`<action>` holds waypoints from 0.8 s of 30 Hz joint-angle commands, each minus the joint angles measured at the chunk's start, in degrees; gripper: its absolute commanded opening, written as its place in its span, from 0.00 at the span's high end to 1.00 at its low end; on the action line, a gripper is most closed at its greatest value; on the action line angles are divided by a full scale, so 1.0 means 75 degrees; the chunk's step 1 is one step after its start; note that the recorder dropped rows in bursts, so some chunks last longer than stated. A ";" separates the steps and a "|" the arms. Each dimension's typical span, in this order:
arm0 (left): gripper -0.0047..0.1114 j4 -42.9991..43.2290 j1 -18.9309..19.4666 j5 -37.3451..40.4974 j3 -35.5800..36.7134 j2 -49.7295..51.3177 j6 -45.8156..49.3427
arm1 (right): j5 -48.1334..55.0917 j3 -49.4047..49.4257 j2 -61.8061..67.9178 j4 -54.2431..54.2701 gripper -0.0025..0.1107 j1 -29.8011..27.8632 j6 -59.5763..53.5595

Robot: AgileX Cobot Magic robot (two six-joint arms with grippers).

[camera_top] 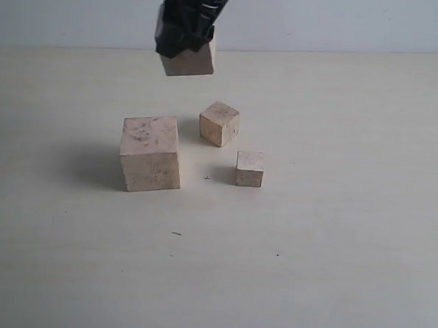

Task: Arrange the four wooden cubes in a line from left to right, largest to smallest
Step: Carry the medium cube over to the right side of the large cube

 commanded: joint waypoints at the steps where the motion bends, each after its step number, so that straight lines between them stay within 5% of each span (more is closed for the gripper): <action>1: 0.96 0.0009 -0.0047 -0.0073 0.0028 -0.0046 0.0000 | 0.0023 0.0370 0.0165 0.0554 0.98 -0.0558 -0.0491; 12: 0.96 0.0009 -0.0047 -0.0073 0.0028 -0.0046 0.0000 | -0.0687 0.1902 0.0817 0.1561 0.98 -0.0730 -0.2191; 24: 0.96 0.0009 -0.0047 -0.0073 0.0028 -0.0046 0.0000 | -0.0846 0.1931 0.1656 0.2423 0.98 -0.0730 -0.2972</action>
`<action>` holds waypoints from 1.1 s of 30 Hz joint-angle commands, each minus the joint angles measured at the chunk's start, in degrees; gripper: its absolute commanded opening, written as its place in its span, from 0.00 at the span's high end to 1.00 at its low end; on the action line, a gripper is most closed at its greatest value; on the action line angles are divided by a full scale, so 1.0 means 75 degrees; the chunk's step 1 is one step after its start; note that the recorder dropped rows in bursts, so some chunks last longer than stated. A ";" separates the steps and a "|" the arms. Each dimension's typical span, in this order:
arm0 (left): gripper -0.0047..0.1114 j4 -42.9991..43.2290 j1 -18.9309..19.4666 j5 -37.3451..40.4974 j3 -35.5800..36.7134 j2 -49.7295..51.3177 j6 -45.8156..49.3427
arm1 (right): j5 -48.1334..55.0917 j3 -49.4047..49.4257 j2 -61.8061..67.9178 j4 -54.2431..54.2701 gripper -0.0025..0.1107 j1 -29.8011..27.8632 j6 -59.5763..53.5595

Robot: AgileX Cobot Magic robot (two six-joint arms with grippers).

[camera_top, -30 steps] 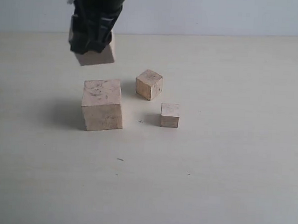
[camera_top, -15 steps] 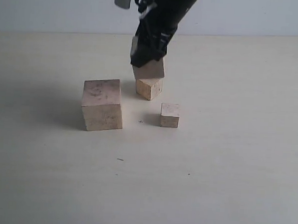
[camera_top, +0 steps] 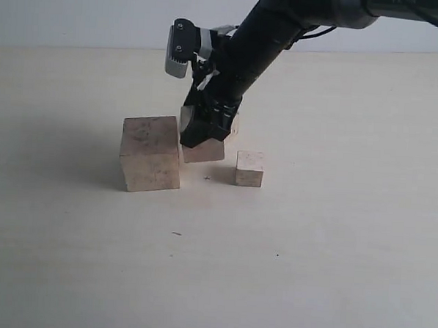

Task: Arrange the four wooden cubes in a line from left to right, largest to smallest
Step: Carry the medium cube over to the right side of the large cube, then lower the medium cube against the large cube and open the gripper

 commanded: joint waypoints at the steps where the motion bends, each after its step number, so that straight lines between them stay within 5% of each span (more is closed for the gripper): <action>1: 0.96 0.0009 -0.0047 -0.0073 0.0028 -0.0046 0.0000 | -0.0050 0.0027 0.0280 0.0186 0.98 -0.0026 -0.0221; 33: 0.96 0.0009 -0.0047 -0.0073 0.0028 -0.0046 0.0000 | -0.0085 0.0027 0.0797 0.1393 0.98 -0.0010 -0.0314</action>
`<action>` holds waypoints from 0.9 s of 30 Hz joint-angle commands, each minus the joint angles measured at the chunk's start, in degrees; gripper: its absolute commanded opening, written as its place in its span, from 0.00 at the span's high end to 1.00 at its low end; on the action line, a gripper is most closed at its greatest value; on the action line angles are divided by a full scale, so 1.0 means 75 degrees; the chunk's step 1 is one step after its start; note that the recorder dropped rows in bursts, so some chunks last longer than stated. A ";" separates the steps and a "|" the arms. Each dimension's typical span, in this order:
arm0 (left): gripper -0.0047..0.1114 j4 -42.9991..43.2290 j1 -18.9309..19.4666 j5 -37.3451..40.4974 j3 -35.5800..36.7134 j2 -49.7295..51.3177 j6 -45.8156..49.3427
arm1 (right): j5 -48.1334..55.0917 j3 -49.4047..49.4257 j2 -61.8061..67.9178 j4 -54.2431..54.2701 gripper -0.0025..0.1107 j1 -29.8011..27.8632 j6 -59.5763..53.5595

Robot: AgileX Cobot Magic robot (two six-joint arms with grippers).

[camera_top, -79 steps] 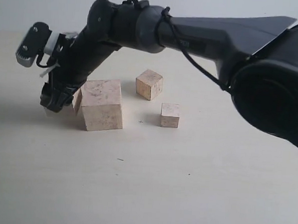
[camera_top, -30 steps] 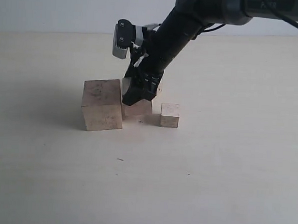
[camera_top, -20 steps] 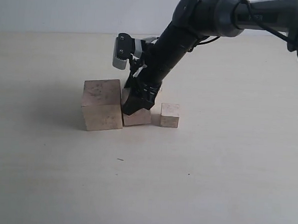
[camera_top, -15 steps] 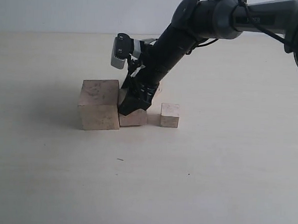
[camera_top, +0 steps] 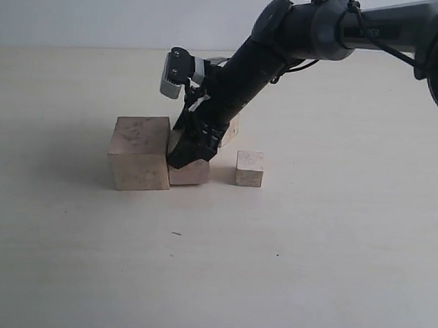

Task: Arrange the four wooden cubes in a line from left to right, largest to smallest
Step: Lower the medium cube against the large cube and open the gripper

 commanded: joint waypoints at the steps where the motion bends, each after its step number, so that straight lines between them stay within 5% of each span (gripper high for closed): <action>1: 0.96 0.0009 -0.0047 -0.0073 0.0028 -0.0046 0.0000 | -0.0073 0.0015 0.0004 0.0254 0.98 -0.0010 0.0184; 27: 0.96 0.0009 -0.0047 -0.0073 0.0028 -0.0046 0.0000 | -0.0178 0.0015 0.0004 -0.0163 0.97 0.0038 0.0257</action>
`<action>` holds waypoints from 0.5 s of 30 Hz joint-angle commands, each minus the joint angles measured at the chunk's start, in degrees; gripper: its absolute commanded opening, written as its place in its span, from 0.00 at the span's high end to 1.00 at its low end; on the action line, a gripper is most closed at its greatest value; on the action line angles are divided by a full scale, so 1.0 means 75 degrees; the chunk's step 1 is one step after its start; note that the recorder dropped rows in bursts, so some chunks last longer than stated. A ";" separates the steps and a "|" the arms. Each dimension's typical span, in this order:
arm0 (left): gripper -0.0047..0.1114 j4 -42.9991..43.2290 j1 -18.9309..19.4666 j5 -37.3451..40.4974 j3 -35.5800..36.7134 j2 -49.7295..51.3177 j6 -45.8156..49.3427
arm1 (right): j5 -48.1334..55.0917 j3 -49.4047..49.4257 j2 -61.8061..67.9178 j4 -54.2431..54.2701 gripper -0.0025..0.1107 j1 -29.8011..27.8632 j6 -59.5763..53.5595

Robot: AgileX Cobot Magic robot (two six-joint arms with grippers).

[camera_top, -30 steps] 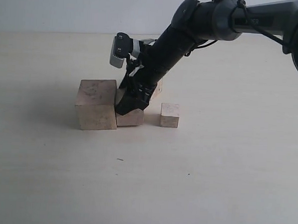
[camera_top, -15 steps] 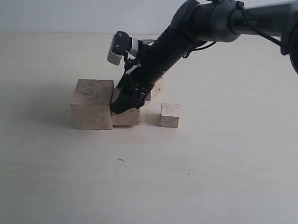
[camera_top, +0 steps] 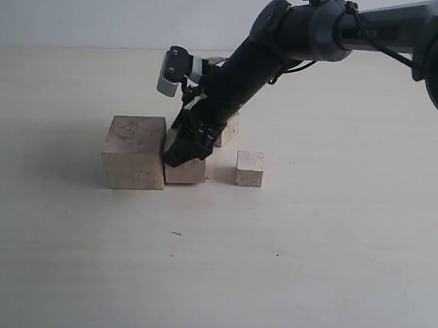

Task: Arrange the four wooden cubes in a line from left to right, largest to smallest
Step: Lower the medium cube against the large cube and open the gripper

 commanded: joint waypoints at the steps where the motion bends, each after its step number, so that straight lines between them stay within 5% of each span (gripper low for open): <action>1: 0.96 0.0009 -0.0047 -0.0073 0.0028 -0.0046 0.0000 | -0.0003 0.0015 -0.0032 -0.0189 0.95 0.0023 0.0004; 8: 0.96 0.0009 -0.0047 -0.0073 0.0028 -0.0046 0.0000 | 0.0155 0.0015 -0.0032 0.0100 0.68 0.0023 0.0004; 12: 0.96 0.0009 -0.0047 -0.0073 0.0028 -0.0046 0.0000 | 0.0257 0.0015 -0.0032 0.0453 0.40 0.0023 0.0004; 15: 0.96 0.0009 -0.0047 -0.0073 0.0028 -0.0046 0.0000 | 0.0428 0.0015 -0.0032 0.0453 0.33 0.0023 0.0042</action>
